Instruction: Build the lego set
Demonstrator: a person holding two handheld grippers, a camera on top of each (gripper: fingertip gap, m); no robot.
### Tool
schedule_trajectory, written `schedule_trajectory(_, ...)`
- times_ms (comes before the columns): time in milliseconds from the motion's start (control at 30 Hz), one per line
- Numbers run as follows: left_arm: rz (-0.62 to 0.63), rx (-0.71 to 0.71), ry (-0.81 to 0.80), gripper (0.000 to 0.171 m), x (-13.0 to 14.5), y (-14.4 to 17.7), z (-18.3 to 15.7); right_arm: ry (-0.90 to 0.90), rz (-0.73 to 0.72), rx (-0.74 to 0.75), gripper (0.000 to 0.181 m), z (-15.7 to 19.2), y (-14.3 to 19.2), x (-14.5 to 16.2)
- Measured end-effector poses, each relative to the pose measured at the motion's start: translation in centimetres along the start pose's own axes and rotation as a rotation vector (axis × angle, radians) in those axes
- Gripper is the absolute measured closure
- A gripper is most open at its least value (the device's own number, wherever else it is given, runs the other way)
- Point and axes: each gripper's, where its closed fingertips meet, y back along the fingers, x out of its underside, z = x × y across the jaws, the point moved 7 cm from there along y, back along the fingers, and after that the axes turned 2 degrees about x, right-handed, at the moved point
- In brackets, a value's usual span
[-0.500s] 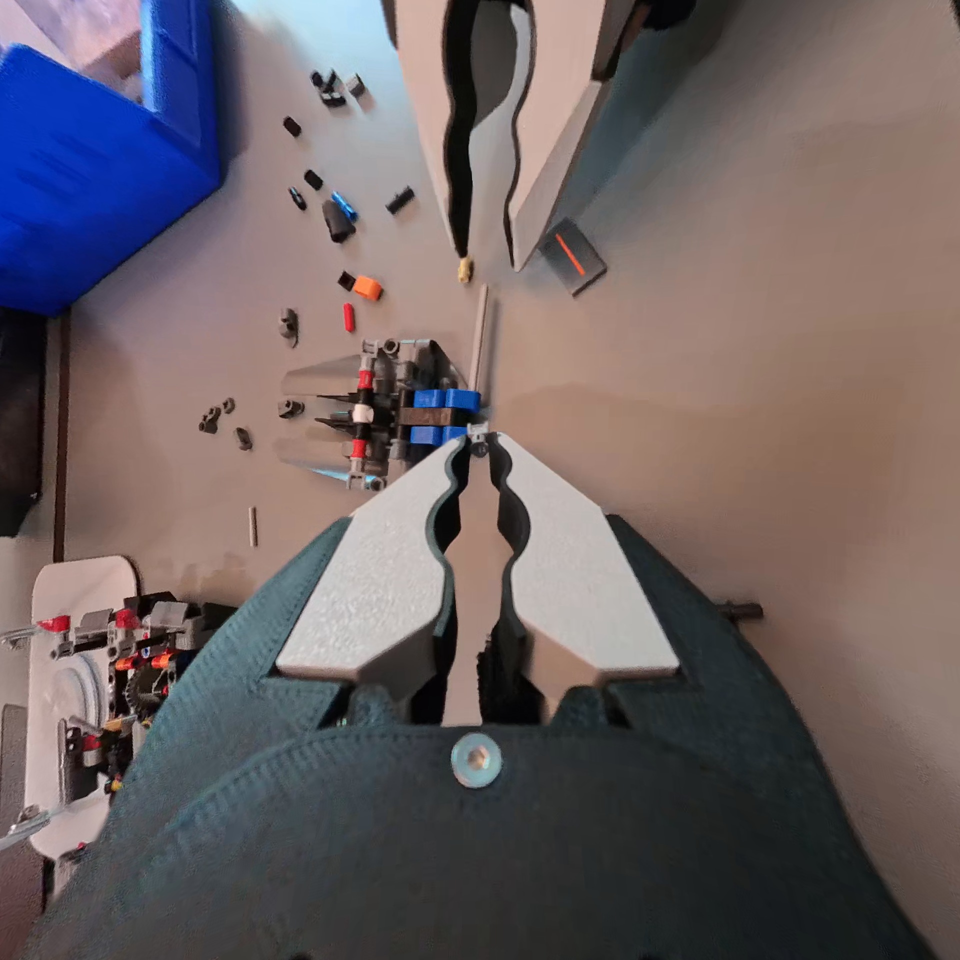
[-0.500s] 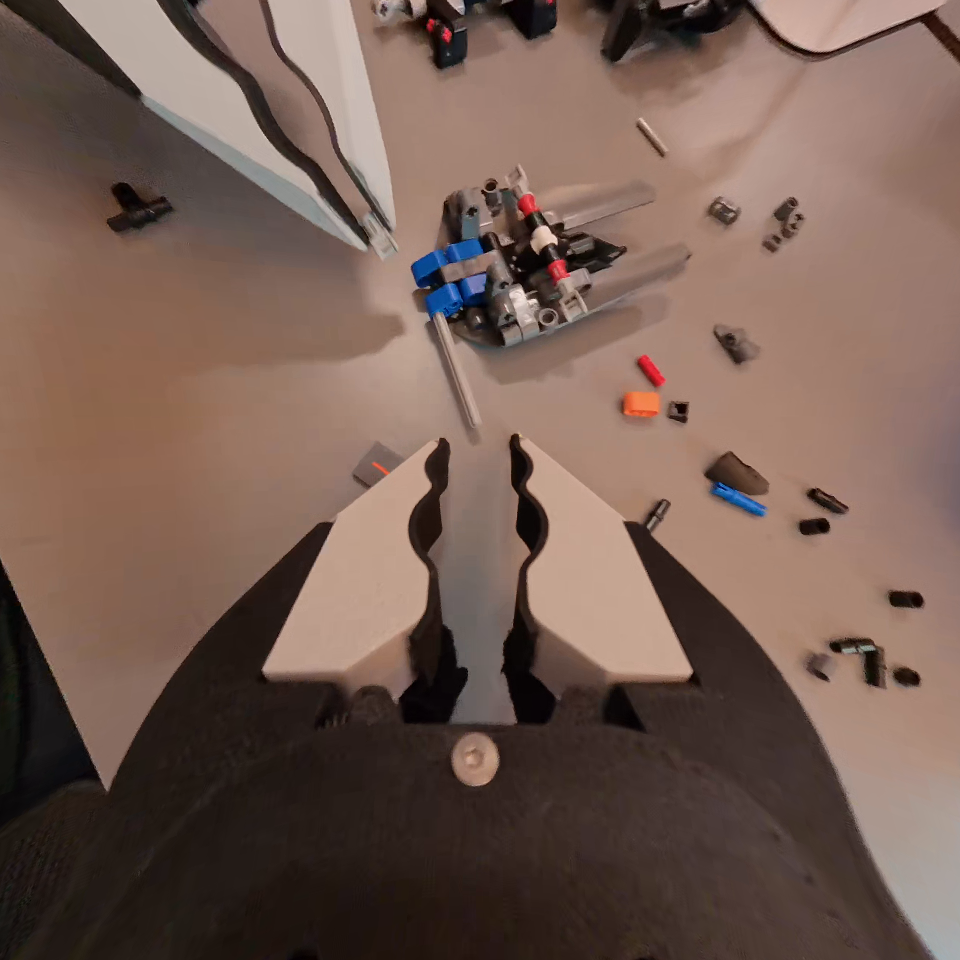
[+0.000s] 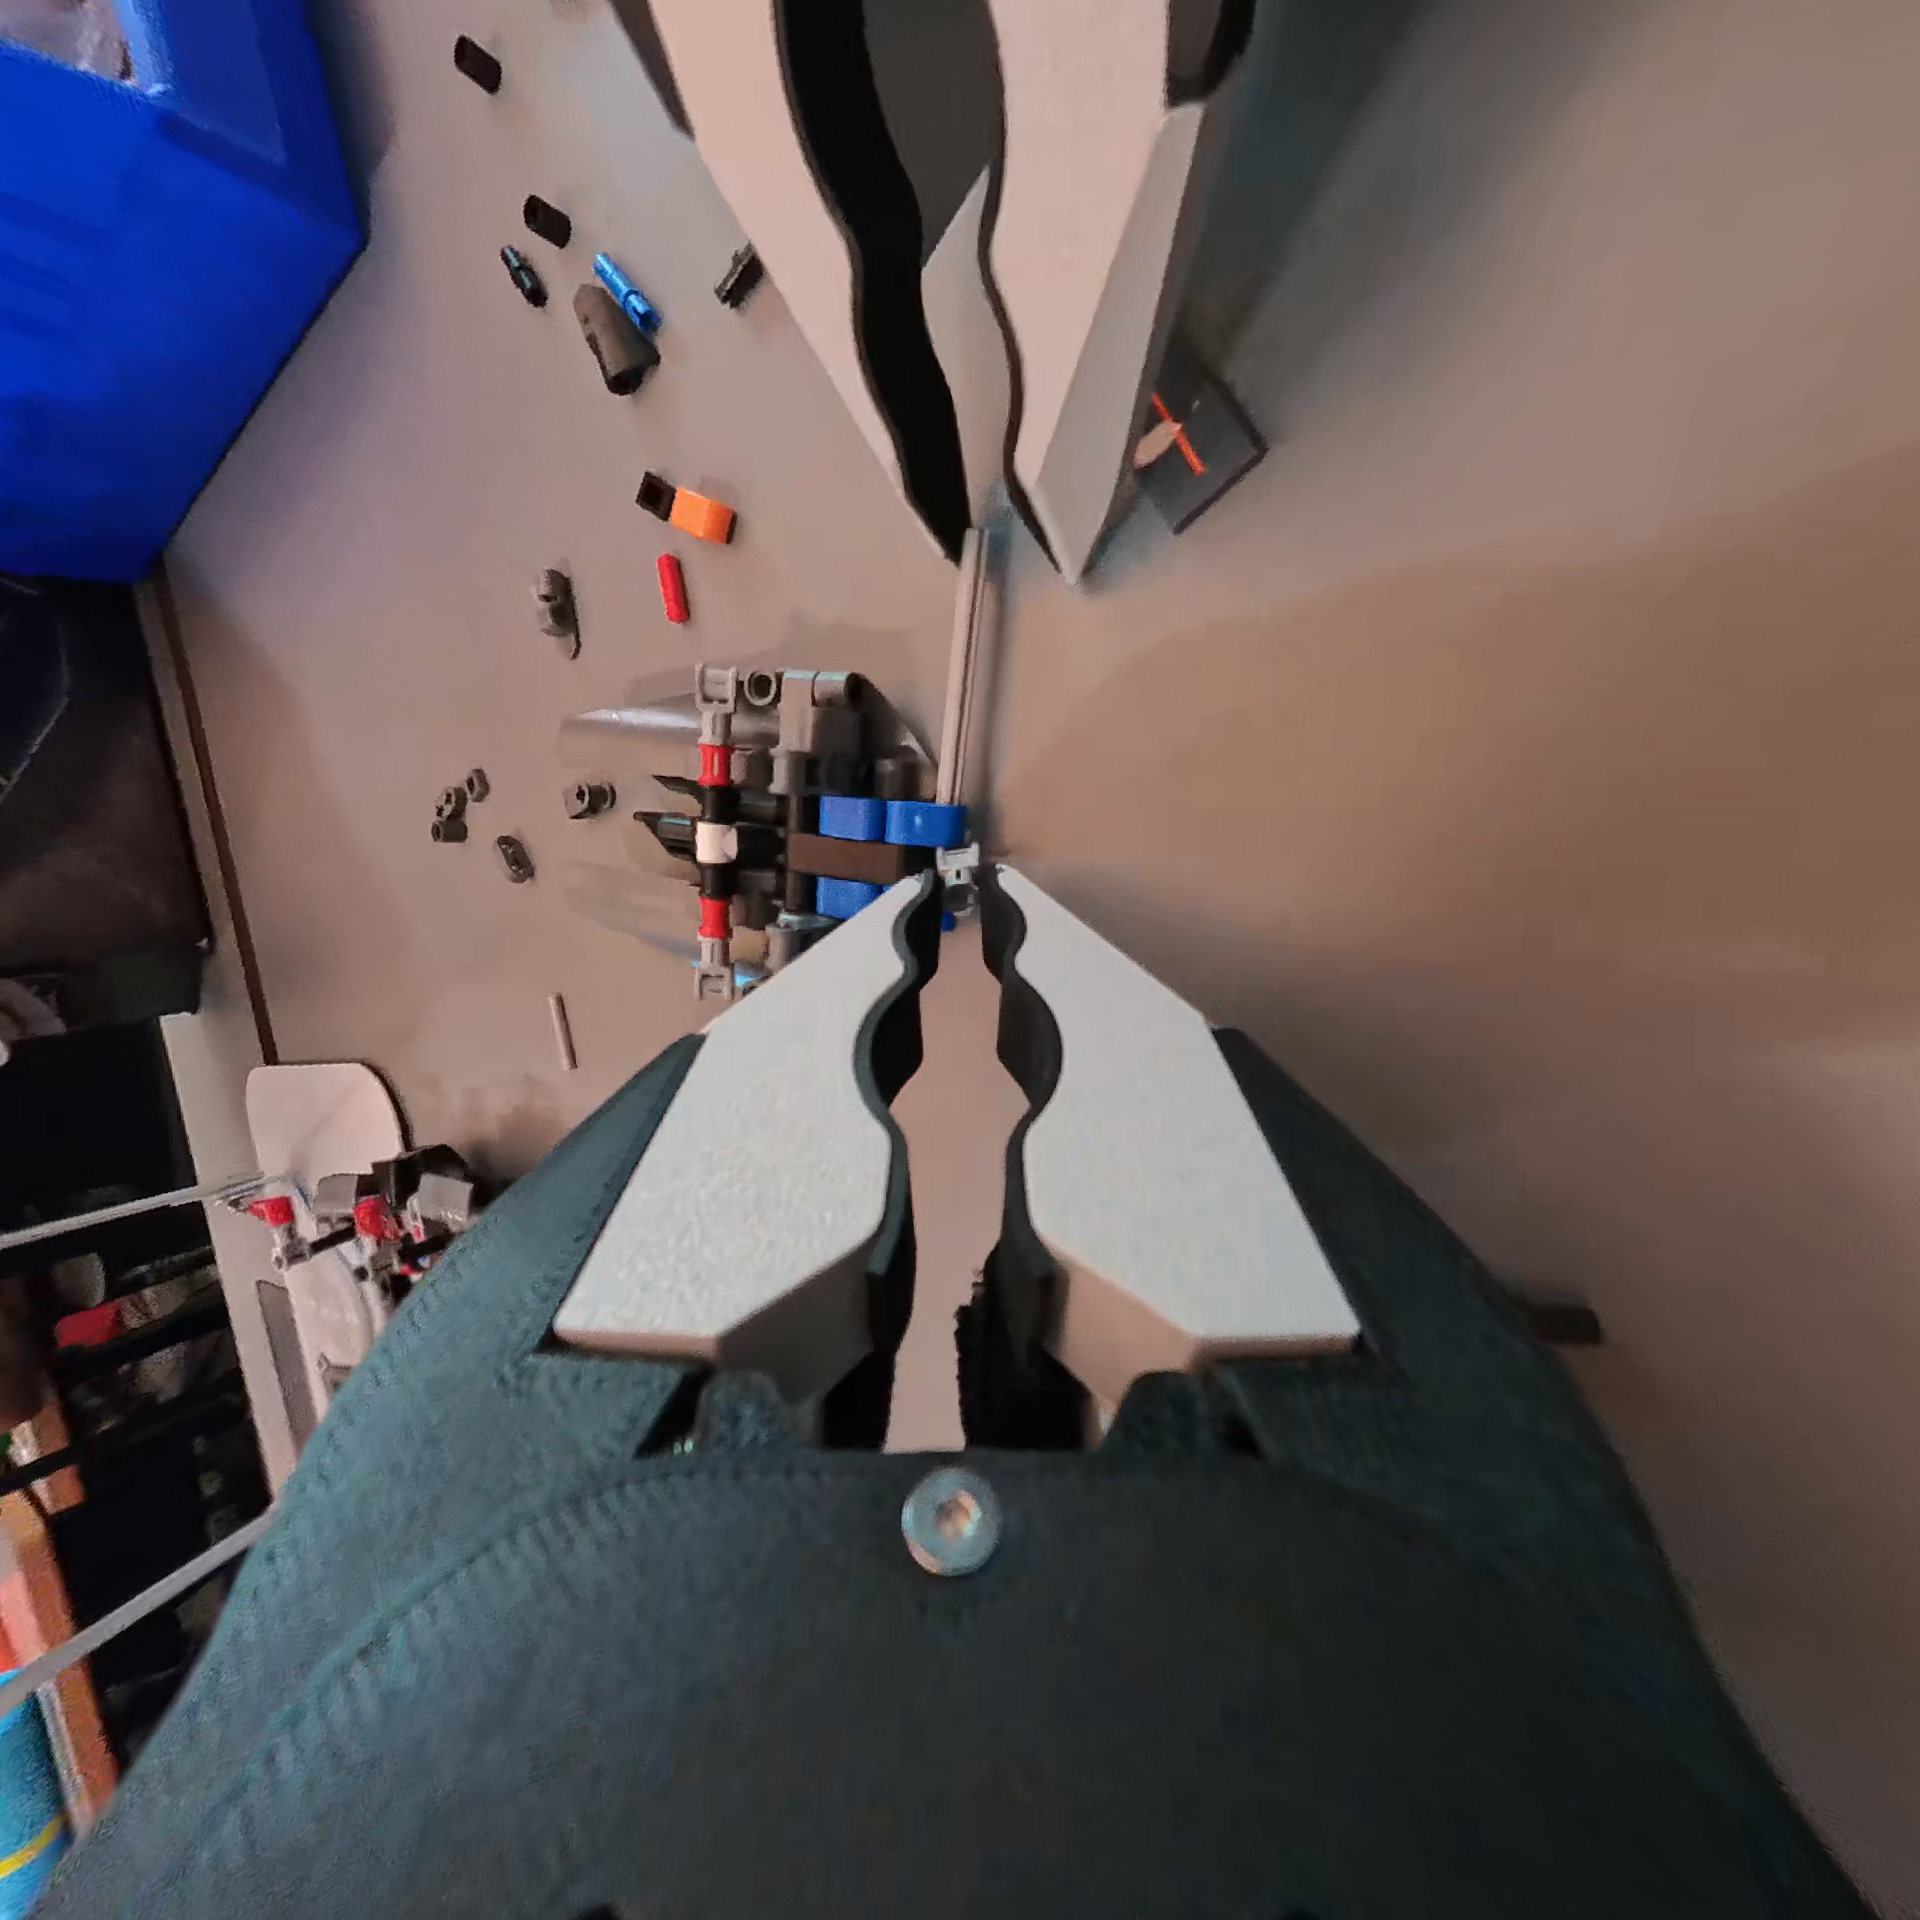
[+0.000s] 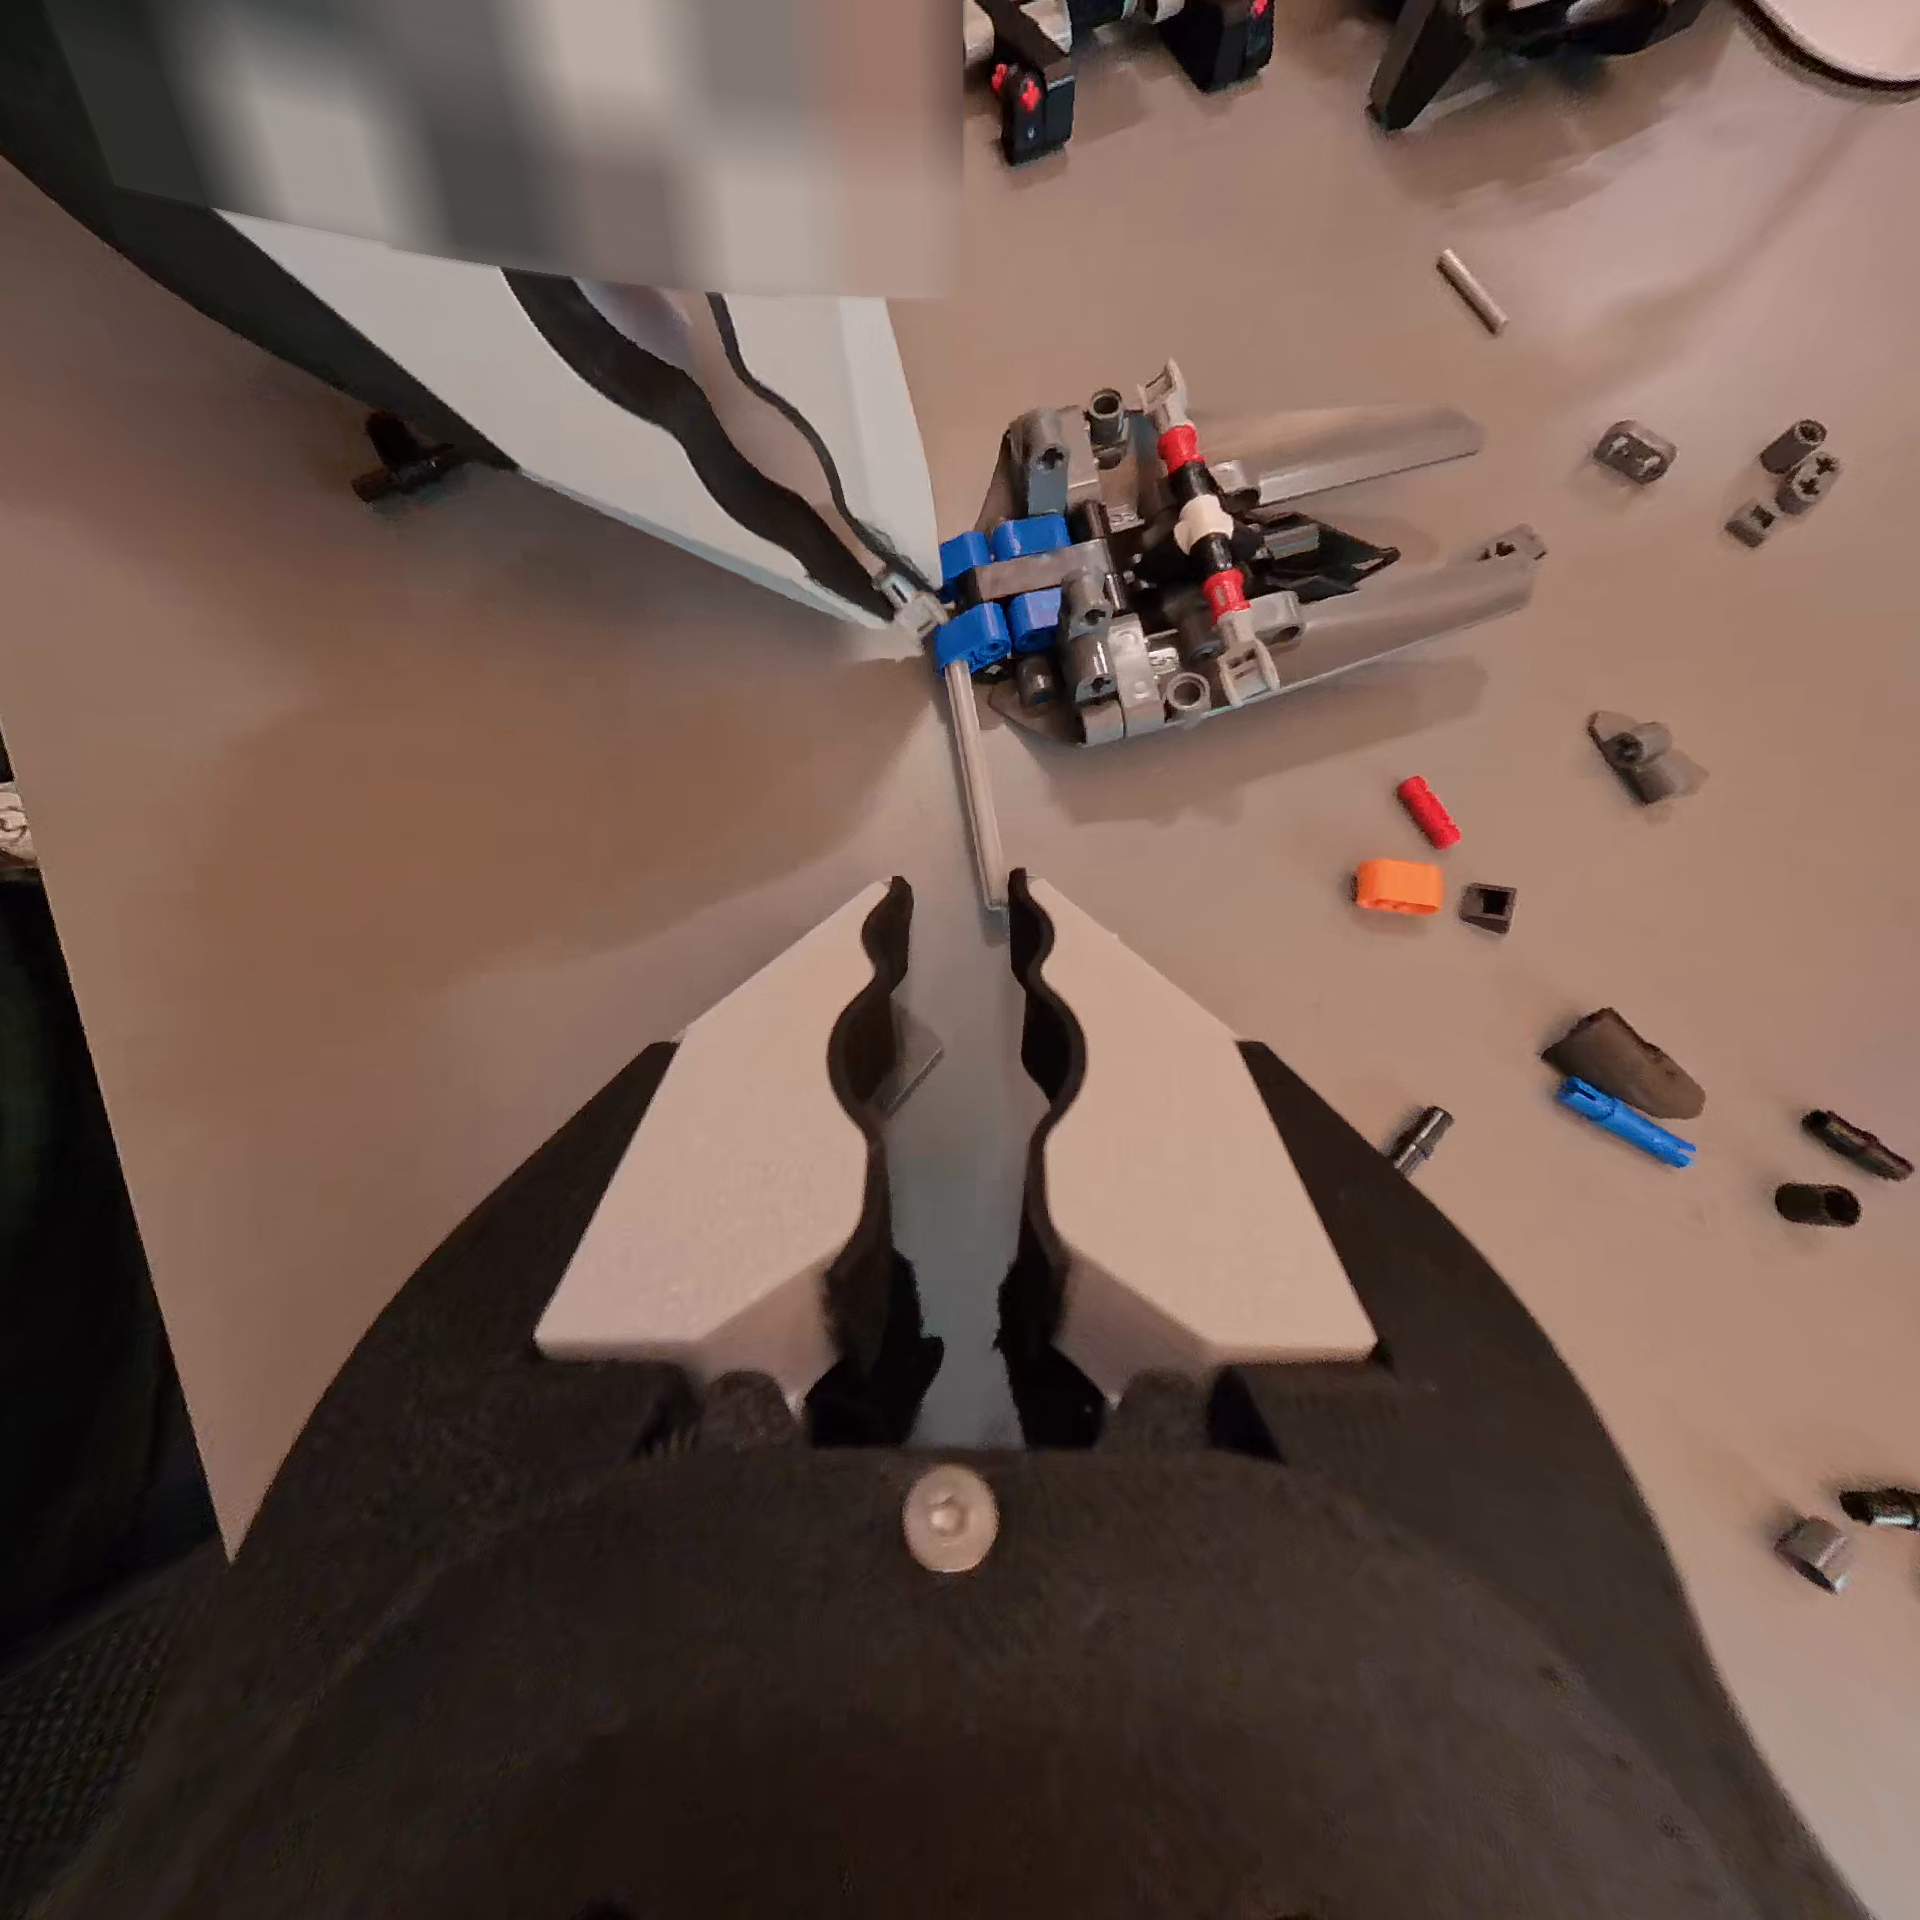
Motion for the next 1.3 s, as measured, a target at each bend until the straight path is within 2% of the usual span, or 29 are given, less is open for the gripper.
schedule_trajectory(233, 0.024, -0.014, -0.056, 0.166, 0.0, 0.2, 0.4, -0.010, -0.018, -0.028, 0.166, 0.0, -0.2, 0.0)
schedule_trajectory(400, 0.029, -0.012, -0.014, 0.166, 0.1, -0.1, 0.2, -0.004, -0.019, -0.030, 0.170, -0.1, -0.3, -0.1)
schedule_trajectory(733, -0.044, -0.045, 0.352, 0.166, 0.6, 0.4, 0.2, -0.009, -0.017, -0.045, 0.176, 0.0, -0.5, -0.2)
schedule_trajectory(967, -0.093, -0.017, 0.600, 0.166, 1.1, 0.8, 0.4, -0.024, -0.016, -0.036, 0.176, 0.5, -0.8, -0.5)
schedule_trajectory(1100, -0.108, 0.006, 0.709, 0.166, 1.2, 0.6, 0.0, -0.028, -0.016, -0.040, 0.177, 0.7, -0.9, -0.7)
schedule_trajectory(1300, -0.087, -0.027, 0.790, 0.166, 1.6, 0.0, 0.0, -0.026, -0.016, -0.040, 0.178, 0.8, -1.0, -0.8)
